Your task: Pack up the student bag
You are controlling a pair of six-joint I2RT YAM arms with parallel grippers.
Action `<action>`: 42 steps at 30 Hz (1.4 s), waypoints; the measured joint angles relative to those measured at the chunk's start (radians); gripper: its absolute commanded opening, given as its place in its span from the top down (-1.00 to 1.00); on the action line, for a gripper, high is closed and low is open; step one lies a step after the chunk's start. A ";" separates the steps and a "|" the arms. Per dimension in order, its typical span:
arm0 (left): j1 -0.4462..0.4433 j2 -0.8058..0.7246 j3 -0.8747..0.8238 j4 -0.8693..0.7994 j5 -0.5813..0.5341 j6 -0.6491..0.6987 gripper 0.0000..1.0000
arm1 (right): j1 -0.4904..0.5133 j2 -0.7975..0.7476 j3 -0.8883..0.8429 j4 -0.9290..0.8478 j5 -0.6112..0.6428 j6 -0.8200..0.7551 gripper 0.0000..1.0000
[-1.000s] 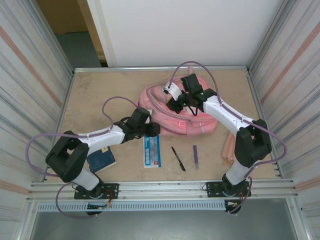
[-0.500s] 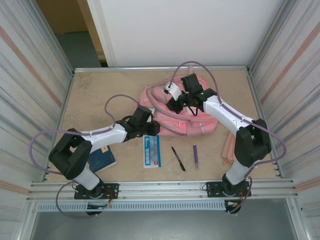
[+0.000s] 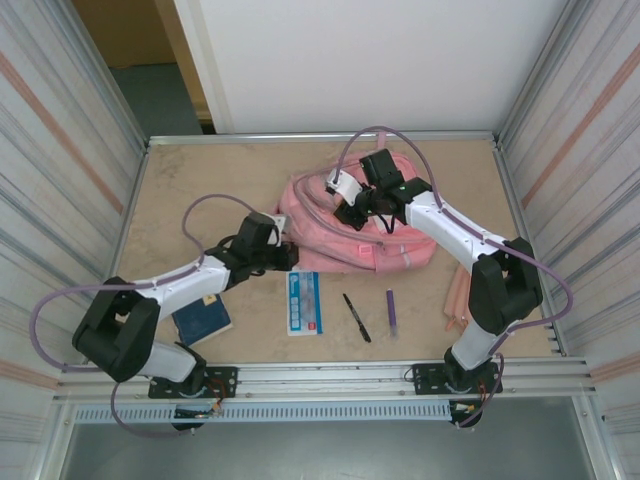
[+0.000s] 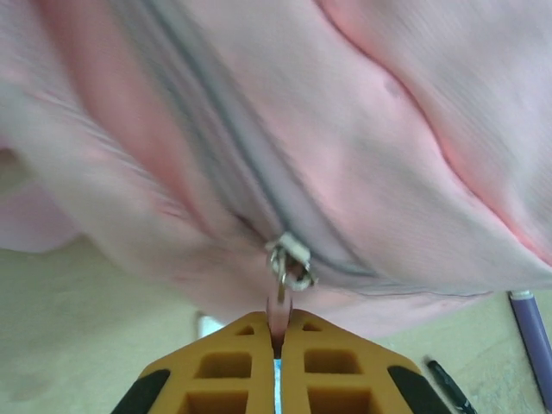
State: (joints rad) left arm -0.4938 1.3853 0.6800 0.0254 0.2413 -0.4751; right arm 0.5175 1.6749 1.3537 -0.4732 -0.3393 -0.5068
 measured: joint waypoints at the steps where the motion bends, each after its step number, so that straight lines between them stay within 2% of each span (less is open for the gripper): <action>1: 0.022 -0.008 -0.011 0.007 0.012 0.000 1.00 | 0.000 0.000 -0.001 -0.006 -0.002 -0.009 1.00; 5: 0.074 -0.048 -0.032 0.017 0.048 0.008 0.99 | 0.000 0.000 -0.002 -0.032 -0.006 -0.046 1.00; 12: 0.088 -0.071 -0.032 -0.001 0.038 0.054 0.95 | 0.000 0.000 -0.002 -0.072 -0.006 -0.129 1.00; 23: 0.102 -0.003 -0.058 0.091 0.163 0.109 1.00 | -0.021 0.000 -0.017 -0.136 0.002 -0.584 1.00; 28: 0.098 0.010 -0.059 0.112 0.179 0.110 1.00 | -0.040 0.016 -0.035 -0.097 0.011 -0.733 0.98; 29: 0.093 0.011 -0.060 0.115 0.178 0.113 1.00 | -0.042 0.023 -0.038 -0.087 0.010 -0.749 0.89; 31: 0.083 0.017 -0.060 0.117 0.178 0.121 1.00 | -0.047 0.033 -0.049 -0.065 0.009 -0.768 0.47; 35: 0.053 0.038 -0.060 0.116 0.175 0.145 1.00 | -0.046 0.027 -0.138 0.037 0.008 -0.768 -0.10; 40: 0.036 0.068 -0.036 0.099 0.183 0.161 1.00 | -0.028 -0.037 -0.264 0.108 -0.025 -0.685 -0.30; 42: 0.035 0.068 -0.029 0.098 0.185 0.161 1.00 | -0.010 -0.082 -0.277 0.130 -0.024 -0.626 -0.31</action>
State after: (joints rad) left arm -0.4587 1.4532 0.6506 0.1238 0.4263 -0.3138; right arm 0.5076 1.5932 1.0771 -0.3431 -0.3637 -1.1328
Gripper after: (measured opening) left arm 0.050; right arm 0.648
